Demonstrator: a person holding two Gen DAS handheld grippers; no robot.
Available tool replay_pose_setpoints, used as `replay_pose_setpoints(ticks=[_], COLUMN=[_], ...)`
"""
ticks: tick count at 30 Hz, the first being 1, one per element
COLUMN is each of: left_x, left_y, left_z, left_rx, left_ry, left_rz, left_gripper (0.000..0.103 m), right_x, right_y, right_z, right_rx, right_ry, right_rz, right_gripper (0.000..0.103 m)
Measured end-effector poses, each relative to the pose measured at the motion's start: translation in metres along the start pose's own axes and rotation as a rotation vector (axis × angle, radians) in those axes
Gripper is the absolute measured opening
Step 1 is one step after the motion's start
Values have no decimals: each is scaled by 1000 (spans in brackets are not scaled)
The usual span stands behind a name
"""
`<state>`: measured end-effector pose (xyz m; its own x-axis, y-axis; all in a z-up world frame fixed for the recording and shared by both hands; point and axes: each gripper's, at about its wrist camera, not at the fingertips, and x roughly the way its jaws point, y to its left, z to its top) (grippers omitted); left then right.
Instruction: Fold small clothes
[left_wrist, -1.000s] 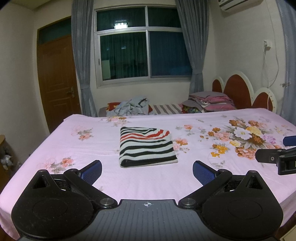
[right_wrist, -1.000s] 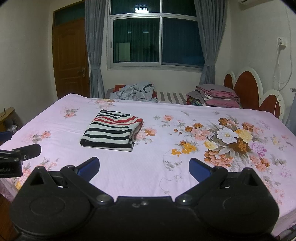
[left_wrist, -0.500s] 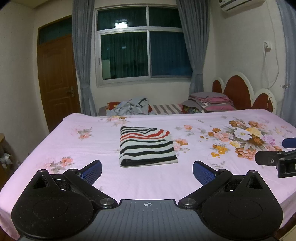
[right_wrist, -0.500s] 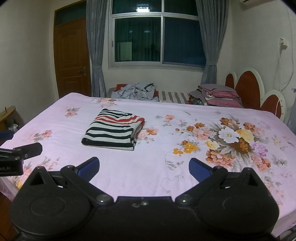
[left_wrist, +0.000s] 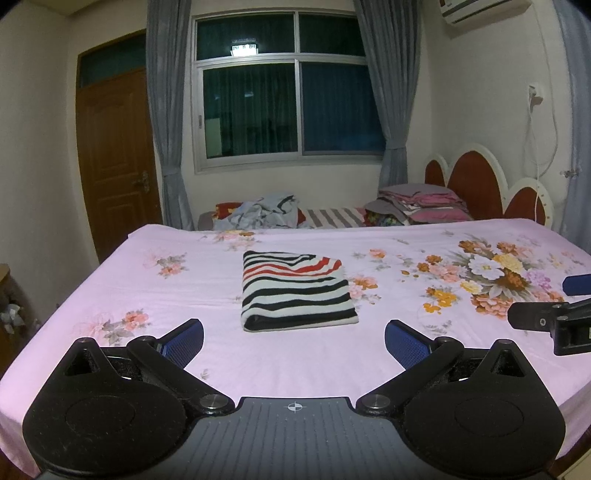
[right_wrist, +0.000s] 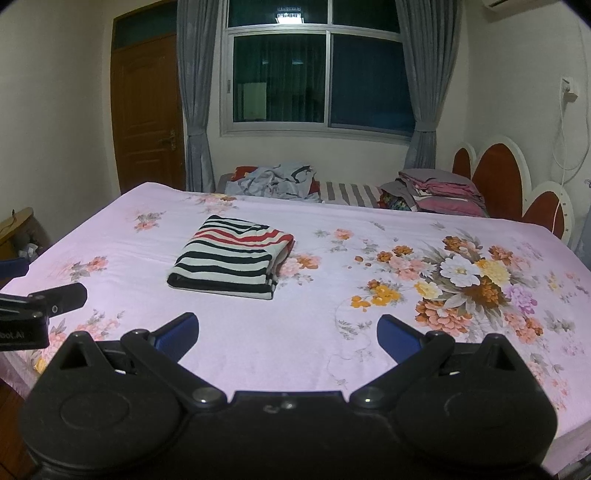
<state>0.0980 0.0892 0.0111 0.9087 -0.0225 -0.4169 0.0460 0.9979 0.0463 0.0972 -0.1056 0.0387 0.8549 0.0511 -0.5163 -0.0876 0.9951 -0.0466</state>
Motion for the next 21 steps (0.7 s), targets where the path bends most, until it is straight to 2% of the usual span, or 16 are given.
replay_pose_setpoints(ticks=[21], left_x=[1], left_y=[1], left_z=[0], left_rx=[1], left_ry=[-10], left_rz=[6], left_gripper=[103], right_x=[0], right_y=[0], right_z=[0], right_rx=[-3], right_ry=[1], right_rz=[5], right_gripper=[103])
